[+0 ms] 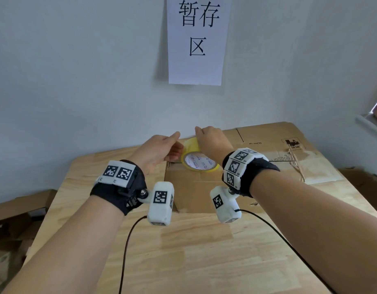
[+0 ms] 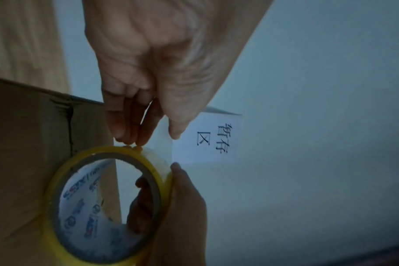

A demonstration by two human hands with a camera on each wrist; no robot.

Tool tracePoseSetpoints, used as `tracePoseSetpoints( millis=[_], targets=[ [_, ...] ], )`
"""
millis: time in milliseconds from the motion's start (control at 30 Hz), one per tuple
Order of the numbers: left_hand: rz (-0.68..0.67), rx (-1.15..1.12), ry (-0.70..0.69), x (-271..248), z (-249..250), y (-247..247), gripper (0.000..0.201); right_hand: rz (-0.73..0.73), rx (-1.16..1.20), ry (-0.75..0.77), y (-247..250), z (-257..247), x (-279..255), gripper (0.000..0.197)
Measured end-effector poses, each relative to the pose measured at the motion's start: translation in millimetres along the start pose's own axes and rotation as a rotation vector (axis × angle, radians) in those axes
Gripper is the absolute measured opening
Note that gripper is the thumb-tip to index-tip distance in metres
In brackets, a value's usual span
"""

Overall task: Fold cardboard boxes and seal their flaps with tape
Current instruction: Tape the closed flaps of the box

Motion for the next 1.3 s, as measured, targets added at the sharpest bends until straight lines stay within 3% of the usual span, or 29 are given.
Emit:
tracePoseSetpoints(
  millis=[100, 467, 800, 1033, 1133, 1233, 1300],
  targets=[
    [0.022, 0.072, -0.058, -1, 2, 0, 0.034, 0.012, -0.044, 0.027, 1, -1, -1, 0.042],
    [0.037, 0.102, -0.078, -6, 11, -1, 0.010, -0.002, -0.102, 0.048, 1, -6, -3, 0.035],
    [0.060, 0.383, -0.163, -16, 25, -6, 0.021, 0.011, -0.164, 0.052, 1, -13, -6, 0.029],
    [0.004, 0.305, -0.210, -17, 53, -5, 0.014, 0.021, -0.179, 0.099, 1, -14, -1, 0.039],
    [0.000, 0.300, -0.166, -14, 49, 3, 0.013, -0.036, -0.199, 0.111, 0, -14, -1, 0.050],
    [0.031, 0.318, -0.102, -9, 35, 13, 0.014, -0.096, -0.061, 0.095, -1, -13, -2, 0.056],
    [0.111, 0.275, -0.081, -6, 28, 29, 0.018, -0.116, -0.013, 0.060, 0, -10, -3, 0.043]
  ],
)
Point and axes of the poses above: each hand's wrist, its own x-axis towards the middle knuckle, its own y-axis out of the back of the hand, z = x × y, the point moved 8 cm from there along x, towards the middle knuckle, and after that the axes turned 1 degree about -x, right-handed, at the moved point
